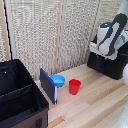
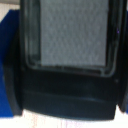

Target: Please move the gripper into proximity with the fryer handle. Once close enough, gingerly grasp the handle and gently tug the fryer basket open in your direction.

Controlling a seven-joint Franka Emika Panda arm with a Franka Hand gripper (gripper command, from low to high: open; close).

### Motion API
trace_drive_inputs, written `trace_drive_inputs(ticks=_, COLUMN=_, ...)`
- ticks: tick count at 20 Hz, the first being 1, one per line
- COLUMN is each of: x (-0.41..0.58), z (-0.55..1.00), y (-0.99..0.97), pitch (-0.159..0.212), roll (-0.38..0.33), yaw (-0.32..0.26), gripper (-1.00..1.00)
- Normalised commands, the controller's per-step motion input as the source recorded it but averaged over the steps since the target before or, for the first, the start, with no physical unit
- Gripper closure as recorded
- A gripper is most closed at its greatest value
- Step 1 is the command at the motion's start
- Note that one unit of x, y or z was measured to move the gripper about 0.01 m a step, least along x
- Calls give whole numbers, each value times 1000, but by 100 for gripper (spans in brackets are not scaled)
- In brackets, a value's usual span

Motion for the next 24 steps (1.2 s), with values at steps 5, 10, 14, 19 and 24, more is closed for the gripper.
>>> trace_drive_inputs(ticks=5, x=-15, z=436, y=452, pitch=213, roll=85, yaw=123, gripper=100)
trace_drive_inputs(ticks=10, x=-301, z=549, y=713, pitch=23, roll=135, yaw=2, gripper=100)
trace_drive_inputs(ticks=14, x=-309, z=364, y=860, pitch=-32, roll=18, yaw=-10, gripper=100)
trace_drive_inputs(ticks=19, x=-507, z=0, y=901, pitch=-93, roll=61, yaw=0, gripper=100)
trace_drive_inputs(ticks=24, x=-286, z=65, y=869, pitch=-102, roll=75, yaw=-36, gripper=100)
